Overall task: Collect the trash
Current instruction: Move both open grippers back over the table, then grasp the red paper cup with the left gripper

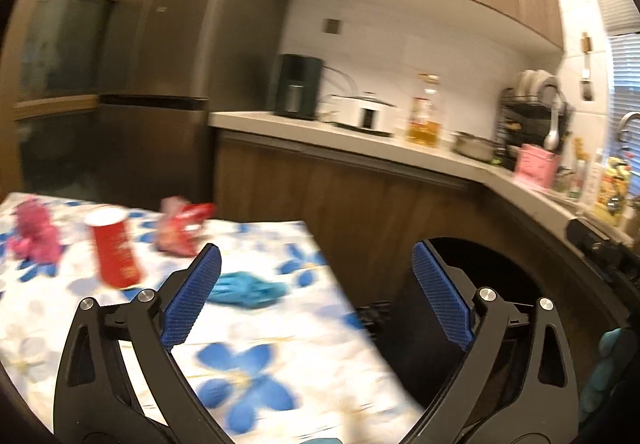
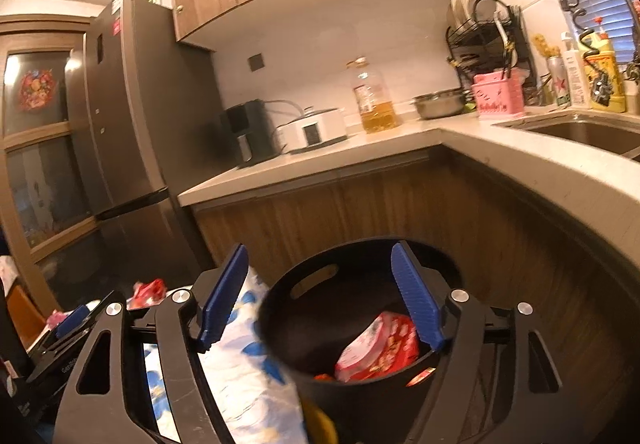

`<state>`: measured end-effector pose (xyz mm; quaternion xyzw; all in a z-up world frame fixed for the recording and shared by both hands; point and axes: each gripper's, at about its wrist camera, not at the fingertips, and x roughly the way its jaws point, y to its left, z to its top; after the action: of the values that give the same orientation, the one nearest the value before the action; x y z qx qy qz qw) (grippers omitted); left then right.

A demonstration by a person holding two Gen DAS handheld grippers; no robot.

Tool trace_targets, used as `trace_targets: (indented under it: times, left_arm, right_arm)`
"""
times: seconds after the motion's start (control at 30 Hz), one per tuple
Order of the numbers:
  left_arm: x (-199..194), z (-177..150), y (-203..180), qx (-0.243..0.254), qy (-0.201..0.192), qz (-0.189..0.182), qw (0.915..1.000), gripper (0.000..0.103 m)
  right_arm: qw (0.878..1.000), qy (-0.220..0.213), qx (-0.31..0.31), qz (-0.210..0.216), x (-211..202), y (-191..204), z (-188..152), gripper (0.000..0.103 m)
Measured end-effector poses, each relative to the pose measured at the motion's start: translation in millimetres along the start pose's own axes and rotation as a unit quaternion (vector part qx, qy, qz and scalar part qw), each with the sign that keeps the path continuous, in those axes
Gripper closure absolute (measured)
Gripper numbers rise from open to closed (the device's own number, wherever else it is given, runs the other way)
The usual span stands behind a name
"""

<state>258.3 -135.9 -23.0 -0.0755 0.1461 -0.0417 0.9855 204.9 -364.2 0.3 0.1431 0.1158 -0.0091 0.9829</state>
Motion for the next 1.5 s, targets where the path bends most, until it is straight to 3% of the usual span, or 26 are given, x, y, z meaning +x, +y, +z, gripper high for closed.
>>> trace_targets:
  times: [0.27,0.5,0.77,1.13,1.5]
  left_arm:
    - [-17.9,-8.5,79.2,-0.025,0.006,0.087,0.9959,0.007]
    - [-27.0,-7.6,120.2,-0.036,-0.005,0.118,0.9924,0.007]
    - [-13.1,2.6,152.3,-0.034,-0.017,0.120,0.9920,0.007]
    - [48.9,13.0,171.3,-0.010,0.002,0.113,0.9936,0.007]
    - [84.0,15.8,188.5,-0.026,0.029,0.098,0.9944,0.010]
  right_arm:
    - [0.999,0.035,-0.012,0.040,2.3,43.1,-25.7,0.029]
    - [0.996,0.052,-0.026,0.069,10.4,82.2,-40.4,0.029]
    - [0.992,0.062,-0.040,0.099,24.7,123.1,-49.9,0.029]
    - [0.989,0.071,-0.056,0.116,58.6,164.9,-60.3,0.029]
    - [0.988,0.077,-0.068,0.117,88.3,183.5,-66.1,0.029]
